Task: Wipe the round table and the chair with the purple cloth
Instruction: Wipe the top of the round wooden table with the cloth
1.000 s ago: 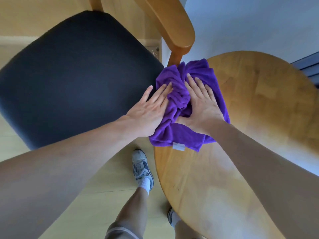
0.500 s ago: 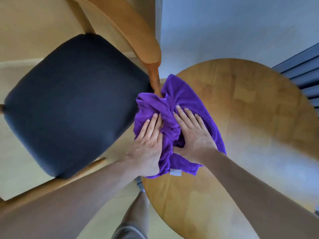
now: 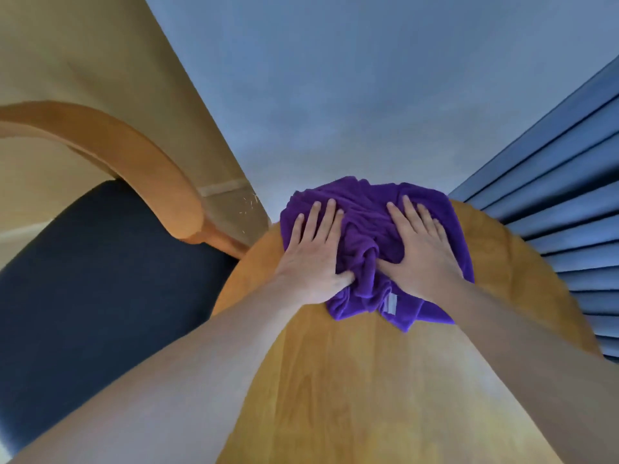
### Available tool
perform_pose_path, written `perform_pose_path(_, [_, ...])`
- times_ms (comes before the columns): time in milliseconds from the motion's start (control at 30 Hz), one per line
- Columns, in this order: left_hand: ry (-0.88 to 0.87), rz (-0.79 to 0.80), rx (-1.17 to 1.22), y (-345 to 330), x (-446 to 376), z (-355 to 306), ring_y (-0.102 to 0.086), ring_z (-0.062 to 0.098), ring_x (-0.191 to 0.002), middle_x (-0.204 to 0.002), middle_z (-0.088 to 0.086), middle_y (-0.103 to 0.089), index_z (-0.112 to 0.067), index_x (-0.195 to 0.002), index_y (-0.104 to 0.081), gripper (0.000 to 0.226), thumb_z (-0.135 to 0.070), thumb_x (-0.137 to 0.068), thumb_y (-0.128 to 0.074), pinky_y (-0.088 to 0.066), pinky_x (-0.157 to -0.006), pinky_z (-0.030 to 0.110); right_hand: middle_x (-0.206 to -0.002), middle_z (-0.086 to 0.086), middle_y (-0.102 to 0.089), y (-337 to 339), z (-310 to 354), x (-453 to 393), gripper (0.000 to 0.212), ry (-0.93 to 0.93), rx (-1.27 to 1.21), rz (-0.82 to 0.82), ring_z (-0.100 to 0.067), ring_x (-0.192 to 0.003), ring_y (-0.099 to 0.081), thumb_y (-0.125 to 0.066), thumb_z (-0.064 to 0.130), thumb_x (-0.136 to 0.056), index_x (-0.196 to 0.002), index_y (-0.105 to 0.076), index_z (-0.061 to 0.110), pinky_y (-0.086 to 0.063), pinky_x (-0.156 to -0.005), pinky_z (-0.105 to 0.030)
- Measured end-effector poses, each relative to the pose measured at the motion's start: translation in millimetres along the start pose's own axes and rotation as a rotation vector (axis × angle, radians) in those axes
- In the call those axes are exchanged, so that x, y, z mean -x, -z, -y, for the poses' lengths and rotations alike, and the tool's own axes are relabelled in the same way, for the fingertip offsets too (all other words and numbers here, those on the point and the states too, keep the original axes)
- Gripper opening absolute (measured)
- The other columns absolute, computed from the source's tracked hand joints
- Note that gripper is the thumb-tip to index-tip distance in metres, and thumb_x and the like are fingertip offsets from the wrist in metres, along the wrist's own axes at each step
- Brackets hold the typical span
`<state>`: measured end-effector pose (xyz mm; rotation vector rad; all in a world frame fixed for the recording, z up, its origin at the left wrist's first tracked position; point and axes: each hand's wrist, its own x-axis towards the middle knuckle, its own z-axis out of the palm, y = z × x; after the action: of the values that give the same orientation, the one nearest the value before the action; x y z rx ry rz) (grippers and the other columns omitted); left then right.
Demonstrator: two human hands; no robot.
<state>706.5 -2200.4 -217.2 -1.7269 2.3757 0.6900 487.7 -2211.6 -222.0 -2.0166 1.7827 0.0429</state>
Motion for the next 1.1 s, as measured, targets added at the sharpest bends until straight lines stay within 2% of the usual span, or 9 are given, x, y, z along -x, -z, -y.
perform_pose_path(200, [-0.036, -0.041, -0.026, -21, -17, -55, 0.026, 0.026, -0.155, -0.17, -0.001, 0.025, -0.021, -0.162, 0.013, 0.104, -0.07, -0.088, -0.04, 0.011, -0.127, 0.052, -0.171, 0.009, 0.01, -3, -49, 46, 0.1, -0.171, -0.037, -0.094, -0.017, -0.157, 0.006, -0.034, 0.082, -0.082, -0.162, 0.004, 0.035, 0.004, -0.126, -0.039])
perform_pose_path(267, [-0.021, -0.069, -0.018, -34, -12, -79, 0.025, 0.03, -0.156, -0.171, -0.002, 0.021, -0.023, -0.164, 0.008, 0.102, -0.071, -0.087, -0.04, 0.011, -0.126, 0.053, -0.17, 0.011, 0.011, -6, -64, 67, 0.098, -0.228, -0.043, -0.109, -0.015, -0.157, 0.008, -0.032, 0.081, -0.082, -0.161, 0.005, 0.036, 0.006, -0.125, -0.037])
perform_pose_path(433, [-0.068, -0.085, -0.035, -63, 10, -123, 0.02, 0.027, -0.158, -0.172, 0.009, 0.018, -0.027, -0.165, -0.002, 0.1, -0.071, -0.084, -0.041, 0.007, -0.127, 0.051, -0.17, 0.013, 0.009, -13, -95, 122, 0.096, -0.332, -0.101, -0.133, -0.012, -0.156, 0.009, -0.034, 0.078, -0.082, -0.162, 0.001, 0.037, 0.002, -0.127, -0.038])
perform_pose_path(567, [-0.163, -0.033, -0.076, -60, 10, -119, 0.021, 0.023, -0.157, -0.171, 0.005, 0.021, -0.032, -0.163, 0.005, 0.104, -0.077, -0.079, -0.035, 0.009, -0.126, 0.046, -0.171, 0.011, 0.007, -10, -103, 138, 0.097, -0.373, -0.124, -0.129, -0.015, -0.157, 0.008, -0.04, 0.072, -0.082, -0.163, -0.004, 0.034, 0.002, -0.127, -0.04])
perform_pose_path(733, [-0.194, -0.022, -0.102, -38, -14, -86, 0.023, 0.028, -0.156, -0.171, 0.002, 0.023, -0.032, -0.164, 0.005, 0.112, -0.083, -0.077, -0.042, 0.004, -0.129, 0.048, -0.171, 0.003, 0.011, 0, -69, 79, 0.101, -0.54, -0.21, -0.11, -0.022, -0.157, 0.011, -0.063, 0.042, -0.083, -0.163, -0.003, 0.03, 0.006, -0.126, -0.049])
perform_pose_path(900, [-0.021, -0.09, -0.075, -19, -22, -32, 0.019, 0.032, -0.157, -0.171, 0.006, 0.019, -0.029, -0.164, 0.01, 0.11, -0.083, -0.078, -0.032, 0.008, -0.126, 0.045, -0.17, -0.001, 0.015, 8, -8, -5, 0.101, -0.407, -0.135, -0.017, -0.026, -0.156, 0.013, -0.06, 0.041, -0.085, -0.163, 0.003, 0.029, 0.008, -0.125, -0.05])
perform_pose_path(967, [-0.001, -0.107, -0.057, -16, -11, -11, 0.017, 0.031, -0.158, -0.172, 0.006, 0.017, -0.027, -0.164, 0.009, 0.107, -0.081, -0.079, -0.028, 0.008, -0.126, 0.044, -0.17, -0.002, 0.015, 4, 15, -16, 0.1, -0.334, -0.067, 0.009, -0.028, -0.156, 0.014, -0.058, 0.042, -0.086, -0.162, 0.005, 0.028, 0.007, -0.125, -0.051])
perform_pose_path(1100, [0.018, -0.134, -0.031, -19, 31, 26, 0.015, 0.029, -0.158, -0.173, 0.006, 0.013, -0.023, -0.164, 0.004, 0.103, -0.076, -0.085, -0.035, 0.001, -0.13, 0.046, -0.17, -0.003, 0.018, -10, 60, -12, 0.099, -0.176, 0.038, 0.031, -0.029, -0.156, 0.015, -0.056, 0.04, -0.085, -0.162, 0.004, 0.027, 0.007, -0.125, -0.052])
